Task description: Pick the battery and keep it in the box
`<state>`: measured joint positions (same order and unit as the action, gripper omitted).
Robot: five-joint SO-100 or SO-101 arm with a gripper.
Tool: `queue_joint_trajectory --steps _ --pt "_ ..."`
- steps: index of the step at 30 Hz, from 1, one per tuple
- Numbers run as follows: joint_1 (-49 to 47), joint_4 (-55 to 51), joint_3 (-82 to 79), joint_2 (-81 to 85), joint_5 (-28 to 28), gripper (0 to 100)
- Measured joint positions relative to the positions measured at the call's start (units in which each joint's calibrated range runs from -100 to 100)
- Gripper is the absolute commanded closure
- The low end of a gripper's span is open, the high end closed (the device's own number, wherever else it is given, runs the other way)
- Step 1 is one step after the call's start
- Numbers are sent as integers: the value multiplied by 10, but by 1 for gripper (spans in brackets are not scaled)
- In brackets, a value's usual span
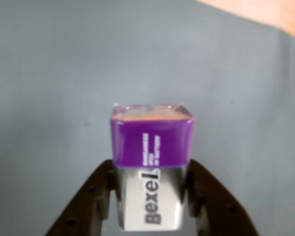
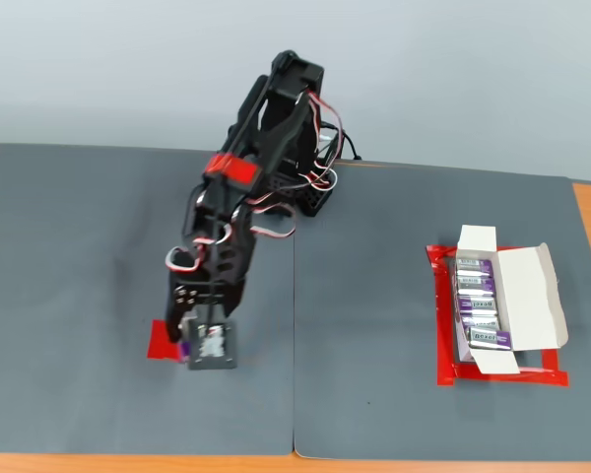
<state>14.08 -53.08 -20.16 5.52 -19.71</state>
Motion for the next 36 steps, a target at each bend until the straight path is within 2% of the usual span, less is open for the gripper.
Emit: queue_joint_trajectory --steps 3,11,24,36 --pt "-28 -21 0 33 0 93" --pt "-127 -50 0 99 45 93" --pt "-347 -53 0 117 48 93" --pt "-497 -53 0 117 48 93"
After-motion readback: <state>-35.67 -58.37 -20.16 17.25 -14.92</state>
